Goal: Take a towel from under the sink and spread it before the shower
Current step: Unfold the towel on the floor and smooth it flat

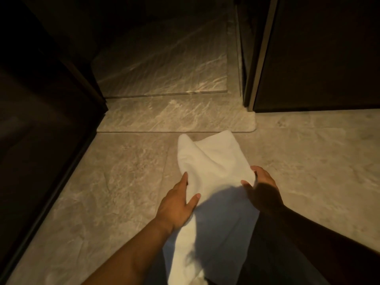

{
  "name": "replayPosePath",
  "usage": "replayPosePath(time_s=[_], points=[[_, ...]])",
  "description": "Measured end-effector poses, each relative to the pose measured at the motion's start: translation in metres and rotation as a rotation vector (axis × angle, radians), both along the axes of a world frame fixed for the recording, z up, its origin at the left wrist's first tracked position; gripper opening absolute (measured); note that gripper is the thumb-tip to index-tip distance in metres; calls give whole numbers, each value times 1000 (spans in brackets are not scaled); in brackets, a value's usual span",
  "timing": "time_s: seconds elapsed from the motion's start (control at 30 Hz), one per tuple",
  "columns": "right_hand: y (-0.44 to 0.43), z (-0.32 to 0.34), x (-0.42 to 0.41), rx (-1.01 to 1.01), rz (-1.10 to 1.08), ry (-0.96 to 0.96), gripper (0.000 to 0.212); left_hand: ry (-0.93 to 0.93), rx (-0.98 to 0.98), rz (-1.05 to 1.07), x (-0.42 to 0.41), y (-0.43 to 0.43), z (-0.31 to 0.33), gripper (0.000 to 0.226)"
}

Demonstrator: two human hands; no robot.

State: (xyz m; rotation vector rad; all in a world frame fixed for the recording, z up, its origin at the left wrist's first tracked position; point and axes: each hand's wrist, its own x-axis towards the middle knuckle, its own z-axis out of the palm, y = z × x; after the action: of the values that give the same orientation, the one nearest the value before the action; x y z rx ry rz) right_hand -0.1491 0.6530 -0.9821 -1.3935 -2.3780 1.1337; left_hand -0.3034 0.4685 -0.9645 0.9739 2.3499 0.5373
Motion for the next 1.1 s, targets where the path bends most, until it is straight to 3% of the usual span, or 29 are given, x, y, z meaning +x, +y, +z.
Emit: replayPosePath(time_s=[0.1,0.23,0.33,0.47,0.6,0.83,0.93,1.1], points=[[-1,1,-4,-81,-6,-15,57,8,12,52,-9,-4,-1,74],[0,4,-8,-101,-71,-52,49,-23,28,207,-15,-8,-2,47],[1,7,-9,-153,-157,-67,40,-176,-24,324,-15,-12,-11,50],[-6,8,-4,-187,-141,-9,46,-271,-106,289,-9,-14,-18,63],[-10,9,-4,-182,-124,-23,43,-187,-52,284,-4,-21,-18,50],[-12,28,-26,9,-179,57,37,122,319,558,-27,-37,27,37],[-16,32,-35,38,-177,41,36,146,223,544,-42,-47,35,33],[-28,27,-27,-159,-16,-27,46,-18,-26,359,-43,-67,19,37]])
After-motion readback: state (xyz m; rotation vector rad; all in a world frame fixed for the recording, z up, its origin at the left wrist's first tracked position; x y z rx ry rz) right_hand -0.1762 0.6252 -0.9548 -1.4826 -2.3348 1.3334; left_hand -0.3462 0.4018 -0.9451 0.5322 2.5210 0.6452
